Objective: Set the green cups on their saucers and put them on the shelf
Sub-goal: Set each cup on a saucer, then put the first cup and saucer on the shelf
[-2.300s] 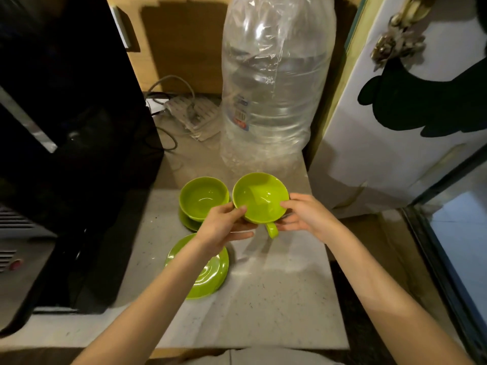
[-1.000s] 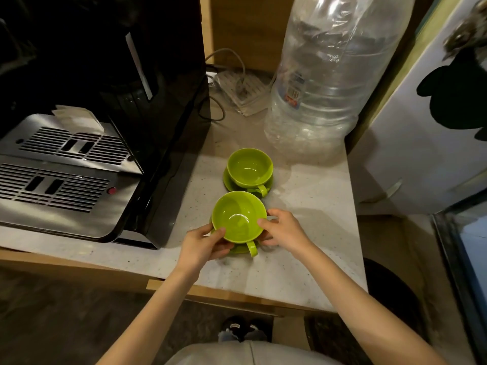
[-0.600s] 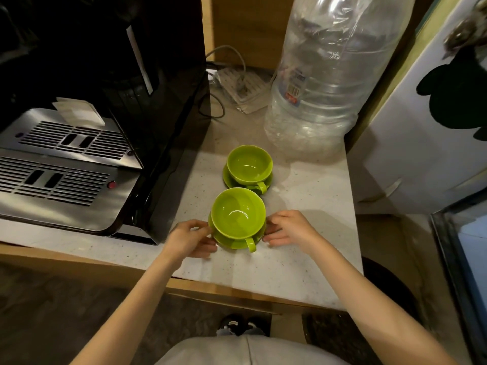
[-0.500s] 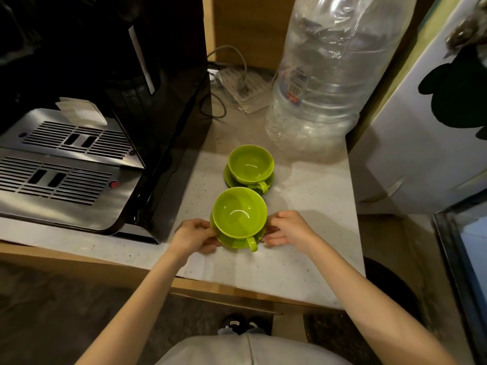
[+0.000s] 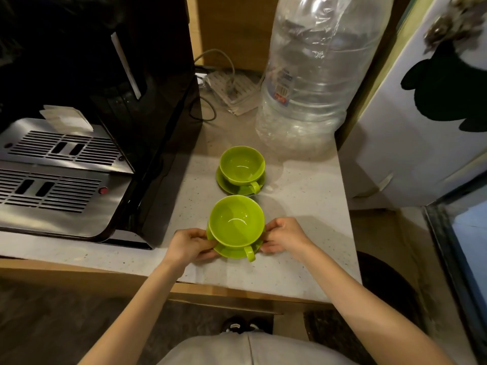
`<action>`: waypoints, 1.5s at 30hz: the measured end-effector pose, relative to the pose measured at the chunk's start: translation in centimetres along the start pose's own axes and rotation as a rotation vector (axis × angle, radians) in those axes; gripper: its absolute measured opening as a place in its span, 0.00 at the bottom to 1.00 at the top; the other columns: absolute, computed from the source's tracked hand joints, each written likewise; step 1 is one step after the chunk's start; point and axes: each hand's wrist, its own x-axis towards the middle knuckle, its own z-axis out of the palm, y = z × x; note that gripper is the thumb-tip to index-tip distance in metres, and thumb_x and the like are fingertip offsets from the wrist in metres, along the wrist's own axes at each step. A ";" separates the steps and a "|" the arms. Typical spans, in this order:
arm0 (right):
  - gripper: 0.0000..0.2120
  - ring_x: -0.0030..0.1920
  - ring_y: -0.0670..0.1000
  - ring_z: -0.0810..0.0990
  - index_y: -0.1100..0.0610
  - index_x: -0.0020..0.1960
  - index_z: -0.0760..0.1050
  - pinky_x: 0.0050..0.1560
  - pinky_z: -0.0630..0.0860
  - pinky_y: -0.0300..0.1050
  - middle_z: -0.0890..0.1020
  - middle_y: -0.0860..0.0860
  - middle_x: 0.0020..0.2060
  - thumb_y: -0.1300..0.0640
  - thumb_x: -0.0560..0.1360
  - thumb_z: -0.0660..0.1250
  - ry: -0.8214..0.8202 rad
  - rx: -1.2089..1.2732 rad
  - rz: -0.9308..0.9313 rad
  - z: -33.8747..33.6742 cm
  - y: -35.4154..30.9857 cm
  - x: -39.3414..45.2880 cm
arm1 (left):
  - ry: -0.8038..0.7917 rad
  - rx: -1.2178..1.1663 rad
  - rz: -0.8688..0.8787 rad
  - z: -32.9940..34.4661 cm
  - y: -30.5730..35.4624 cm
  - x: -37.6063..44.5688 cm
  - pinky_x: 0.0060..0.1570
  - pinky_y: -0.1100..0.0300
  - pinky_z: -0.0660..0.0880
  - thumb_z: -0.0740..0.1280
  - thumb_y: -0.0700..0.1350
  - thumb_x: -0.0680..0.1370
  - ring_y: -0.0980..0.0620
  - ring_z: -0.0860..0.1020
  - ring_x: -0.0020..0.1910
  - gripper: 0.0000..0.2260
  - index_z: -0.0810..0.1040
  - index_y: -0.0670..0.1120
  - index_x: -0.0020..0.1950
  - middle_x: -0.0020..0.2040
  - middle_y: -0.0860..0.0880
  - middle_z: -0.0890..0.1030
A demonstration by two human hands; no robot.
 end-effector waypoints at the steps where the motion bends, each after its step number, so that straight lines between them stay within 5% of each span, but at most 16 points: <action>1: 0.06 0.21 0.49 0.81 0.62 0.43 0.73 0.25 0.79 0.39 0.80 0.60 0.33 0.71 0.71 0.66 -0.002 0.015 0.002 -0.2 0.1 -0.3 | -0.018 0.000 0.015 0.0 0.1 -0.2 0.26 0.65 0.78 0.67 0.32 0.71 0.52 0.82 0.26 0.05 0.77 0.36 0.46 0.28 0.46 0.83; 10: 0.08 0.20 0.48 0.81 0.62 0.40 0.72 0.24 0.78 0.37 0.81 0.52 0.19 0.73 0.72 0.63 0.009 0.185 -0.151 -4.1 -2.9 -4.6 | -0.119 -0.024 0.207 1.8 5.1 -2.5 0.31 0.66 0.79 0.68 0.33 0.70 0.52 0.82 0.28 0.09 0.76 0.32 0.49 0.27 0.46 0.83; 18: 0.07 0.22 0.46 0.81 0.62 0.39 0.74 0.25 0.78 0.36 0.82 0.52 0.20 0.71 0.72 0.62 0.080 0.267 -0.419 -9.6 -10.8 -10.5 | -0.167 -0.131 0.408 5.1 14.8 -4.8 0.28 0.68 0.77 0.67 0.32 0.70 0.55 0.80 0.24 0.01 0.77 0.36 0.40 0.24 0.48 0.82; 27: 0.07 0.24 0.49 0.83 0.66 0.40 0.75 0.24 0.77 0.36 0.83 0.53 0.22 0.70 0.74 0.60 0.123 0.423 -0.647 -14.7 -20.4 -16.8 | -0.168 -0.150 0.754 8.8 26.7 -8.7 0.25 0.68 0.76 0.64 0.36 0.74 0.55 0.80 0.22 0.07 0.79 0.44 0.37 0.22 0.48 0.81; 37: 0.06 0.25 0.50 0.83 0.67 0.39 0.76 0.23 0.77 0.34 0.83 0.56 0.24 0.68 0.73 0.62 0.183 0.453 -0.901 -19.8 -31.2 -23.3 | -0.395 -0.290 0.871 10.2 40.2 -12.9 0.25 0.69 0.76 0.64 0.34 0.73 0.55 0.80 0.23 0.04 0.76 0.35 0.40 0.23 0.45 0.81; 45: 0.09 0.21 0.50 0.81 0.66 0.37 0.73 0.21 0.77 0.35 0.81 0.57 0.20 0.68 0.75 0.60 0.166 0.503 -1.081 -22.9 -40.0 -27.5 | -0.426 -0.327 1.023 10.3 51.0 -16.0 0.22 0.67 0.76 0.63 0.33 0.73 0.53 0.81 0.23 0.05 0.77 0.34 0.39 0.25 0.42 0.82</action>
